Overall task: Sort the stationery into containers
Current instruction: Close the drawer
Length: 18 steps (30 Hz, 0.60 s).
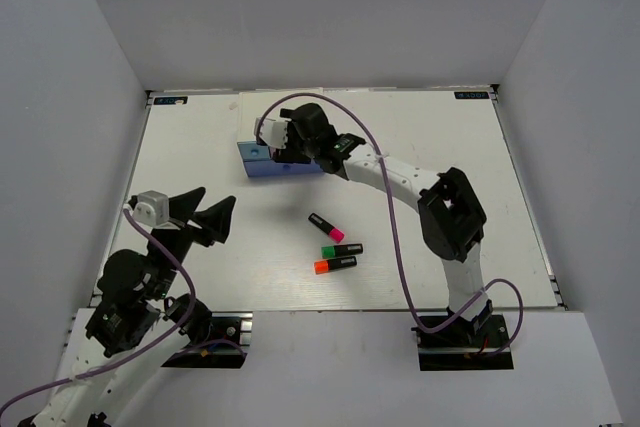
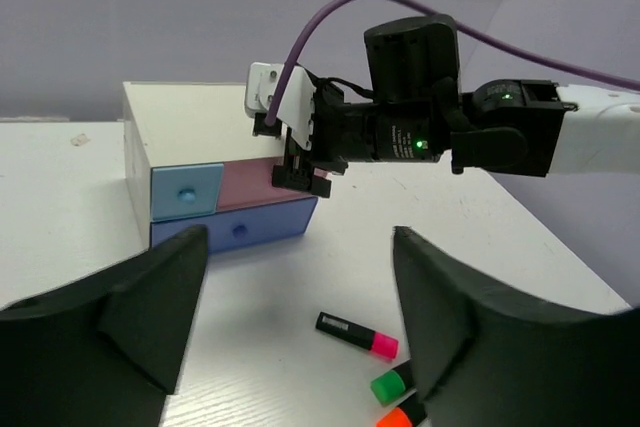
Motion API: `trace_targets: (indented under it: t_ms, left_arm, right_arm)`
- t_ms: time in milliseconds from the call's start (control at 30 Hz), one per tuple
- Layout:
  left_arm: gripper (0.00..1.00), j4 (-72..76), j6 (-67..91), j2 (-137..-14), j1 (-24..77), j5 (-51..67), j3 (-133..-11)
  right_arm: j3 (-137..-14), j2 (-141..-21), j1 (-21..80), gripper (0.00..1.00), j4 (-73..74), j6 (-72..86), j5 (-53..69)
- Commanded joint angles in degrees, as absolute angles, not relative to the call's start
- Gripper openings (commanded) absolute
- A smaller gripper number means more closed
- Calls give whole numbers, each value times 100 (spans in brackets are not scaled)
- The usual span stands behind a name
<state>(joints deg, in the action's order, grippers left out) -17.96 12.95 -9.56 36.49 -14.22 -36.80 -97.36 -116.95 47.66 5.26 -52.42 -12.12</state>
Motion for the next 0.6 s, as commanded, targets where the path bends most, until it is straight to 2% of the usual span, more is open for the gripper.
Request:
trace_targets:
  t_ms: [0, 100, 133, 167, 267, 367, 400, 433, 467, 500, 567]
  left_arm:
    - [80, -1732, 1248, -1274, 3621, -1074, -3595]
    - [67, -1661, 1379, -1720, 3621, -862, -3595]
    - [57, -1661, 1441, -1844, 3621, -861, -3595]
    - [52, -1574, 1546, -1968, 3621, -696, -3595]
    - [44, -1345, 1861, -2600, 3621, -335, -3595]
    - [41, -1117, 2274, -3487, 3621, -27, -3647]
    - [39, -1116, 2424, -3768, 3621, 43, -3647]
    - [35, -1116, 2582, -4066, 3621, 105, -3708]
    - [35, -1064, 2732, -4652, 3621, 192, -3709]
    - [35, -968, 3029, -4919, 3621, 280, -3709]
    - [47, -389, 3373, -5377, 3621, 448, -3367]
  right_arm:
    - [-9512, -10926, 4746, 81, 834, -4853, -609]
    - [-8896, -10065, 4746, 81, 941, -4301, -90]
    - [-8790, -9889, 4720, 81, 923, -4011, -53]
    - [-8467, -9453, 4694, 81, 871, -3886, -61]
    - [-7818, -8801, 4614, 71, 756, -3227, -193]
    - [-7296, -8386, 4474, 42, 720, -2612, -237]
    - [-6999, -8115, 4439, 20, 695, -2228, -263]
    - [-6909, -8025, 4369, 10, 686, -2093, -264]
    - [-6830, -7937, 4299, 3, 642, -1987, -203]
    - [-6551, -7667, 4237, 0, 572, -1673, -167]
    - [-6391, -7480, 4131, 0, 484, -1521, 121]
